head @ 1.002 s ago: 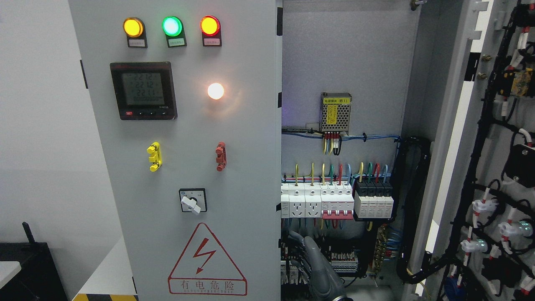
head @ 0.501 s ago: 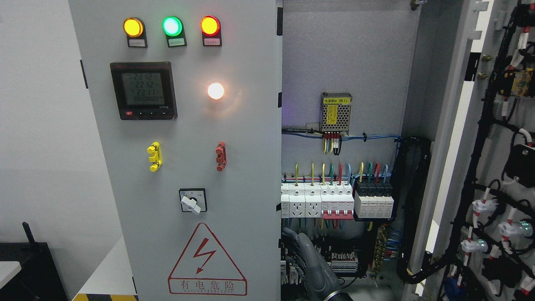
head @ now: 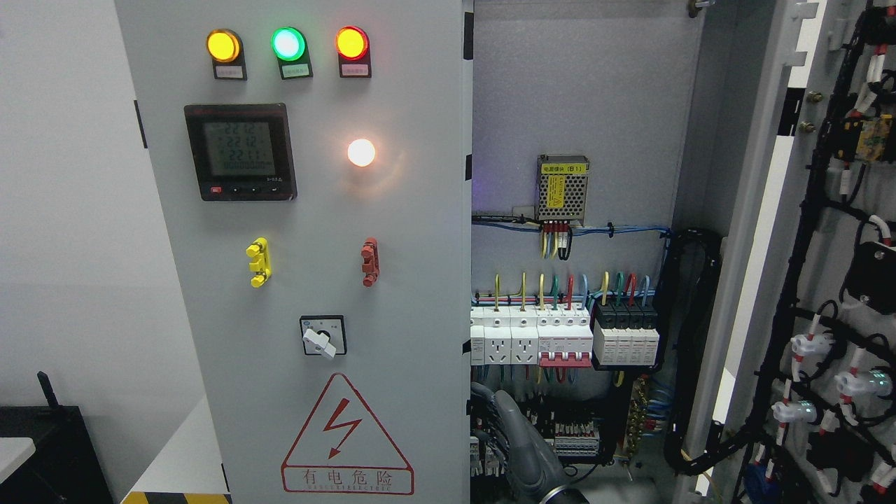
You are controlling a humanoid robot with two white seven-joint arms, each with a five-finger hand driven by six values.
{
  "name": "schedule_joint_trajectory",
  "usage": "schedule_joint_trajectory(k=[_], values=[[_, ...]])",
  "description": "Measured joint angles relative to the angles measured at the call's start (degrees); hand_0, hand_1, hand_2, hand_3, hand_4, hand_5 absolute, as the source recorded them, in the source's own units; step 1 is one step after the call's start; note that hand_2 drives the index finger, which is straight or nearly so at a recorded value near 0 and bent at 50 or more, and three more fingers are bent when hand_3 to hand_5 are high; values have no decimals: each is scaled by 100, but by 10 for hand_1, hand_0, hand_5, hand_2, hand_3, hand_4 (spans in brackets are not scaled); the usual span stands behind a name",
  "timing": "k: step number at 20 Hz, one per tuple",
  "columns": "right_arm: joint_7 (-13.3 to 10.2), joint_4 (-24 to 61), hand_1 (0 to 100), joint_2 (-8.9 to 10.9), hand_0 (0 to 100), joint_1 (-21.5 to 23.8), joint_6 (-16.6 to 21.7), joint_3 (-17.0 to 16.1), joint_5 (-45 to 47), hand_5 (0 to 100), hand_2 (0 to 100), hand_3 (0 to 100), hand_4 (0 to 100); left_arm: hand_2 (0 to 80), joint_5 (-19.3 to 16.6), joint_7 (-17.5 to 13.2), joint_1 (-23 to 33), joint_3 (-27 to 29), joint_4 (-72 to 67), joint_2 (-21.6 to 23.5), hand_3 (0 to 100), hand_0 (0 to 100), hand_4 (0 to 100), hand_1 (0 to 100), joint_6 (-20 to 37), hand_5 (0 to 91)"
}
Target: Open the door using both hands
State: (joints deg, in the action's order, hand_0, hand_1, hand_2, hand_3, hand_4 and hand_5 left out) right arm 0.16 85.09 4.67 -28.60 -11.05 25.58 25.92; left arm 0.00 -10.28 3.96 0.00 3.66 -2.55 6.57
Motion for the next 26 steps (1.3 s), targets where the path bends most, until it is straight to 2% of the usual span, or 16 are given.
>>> schedule_joint_trajectory(k=[26], values=[[9,-191,0,19,106,-67,0,-10,4,0,0,0,0,0,0,-12,0,0,-4,0,0,0,31,0,1,0]])
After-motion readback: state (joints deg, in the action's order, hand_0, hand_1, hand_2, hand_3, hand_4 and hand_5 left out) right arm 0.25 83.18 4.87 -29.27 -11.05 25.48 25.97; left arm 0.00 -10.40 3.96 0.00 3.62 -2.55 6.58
